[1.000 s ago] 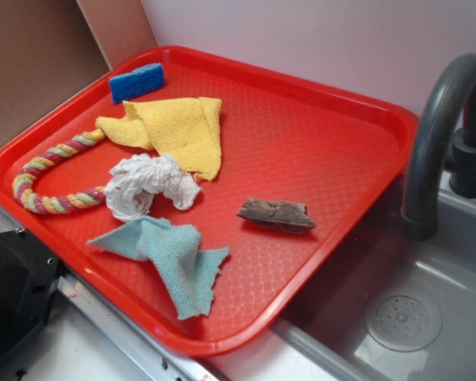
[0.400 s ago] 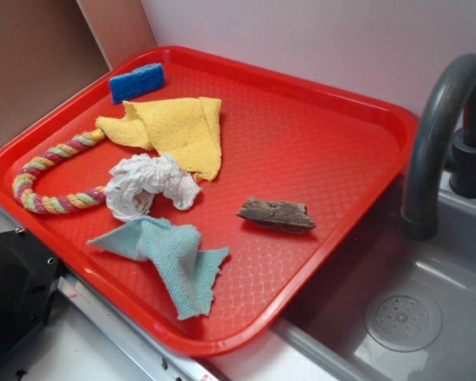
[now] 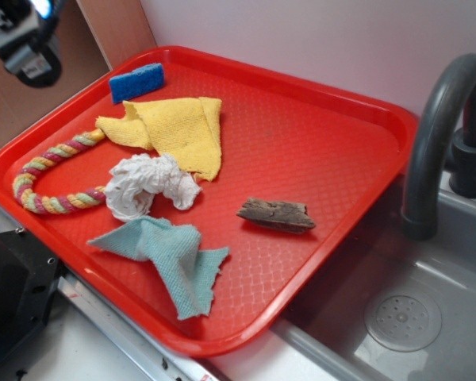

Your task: Grab the wood chip.

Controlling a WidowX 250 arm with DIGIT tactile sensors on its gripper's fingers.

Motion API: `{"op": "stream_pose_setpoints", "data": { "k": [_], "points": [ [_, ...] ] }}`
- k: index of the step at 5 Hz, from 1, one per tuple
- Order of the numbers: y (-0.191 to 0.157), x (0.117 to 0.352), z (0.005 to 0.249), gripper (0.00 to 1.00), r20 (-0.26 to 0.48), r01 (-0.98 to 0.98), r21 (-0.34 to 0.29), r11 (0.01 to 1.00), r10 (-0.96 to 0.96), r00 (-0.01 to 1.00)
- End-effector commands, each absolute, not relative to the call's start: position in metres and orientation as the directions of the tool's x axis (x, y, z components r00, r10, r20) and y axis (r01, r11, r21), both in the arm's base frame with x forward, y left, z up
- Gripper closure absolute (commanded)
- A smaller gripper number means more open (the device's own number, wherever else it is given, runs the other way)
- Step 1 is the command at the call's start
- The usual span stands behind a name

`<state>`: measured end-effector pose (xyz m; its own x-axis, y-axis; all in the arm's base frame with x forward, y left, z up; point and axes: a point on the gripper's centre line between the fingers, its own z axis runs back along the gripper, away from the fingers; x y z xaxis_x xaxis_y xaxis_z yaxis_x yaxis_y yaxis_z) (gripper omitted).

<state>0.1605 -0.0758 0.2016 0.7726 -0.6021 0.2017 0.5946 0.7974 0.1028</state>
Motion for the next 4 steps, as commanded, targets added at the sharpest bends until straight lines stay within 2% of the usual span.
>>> {"op": "stream_pose_setpoints", "data": {
  "k": [1,2,3,4],
  "points": [
    [-0.096,0.193,0.176,0.0,0.269,0.83,0.046,0.556,-0.807,0.526],
    [-0.113,0.214,0.154,0.0,0.233,0.859,0.028,0.51,-0.839,0.491],
    [-0.125,0.223,0.135,0.0,0.164,0.887,0.005,0.461,-0.876,0.455],
    [-0.142,0.225,0.118,0.0,0.166,0.915,-0.032,0.402,-0.901,0.401]
  ]
}}
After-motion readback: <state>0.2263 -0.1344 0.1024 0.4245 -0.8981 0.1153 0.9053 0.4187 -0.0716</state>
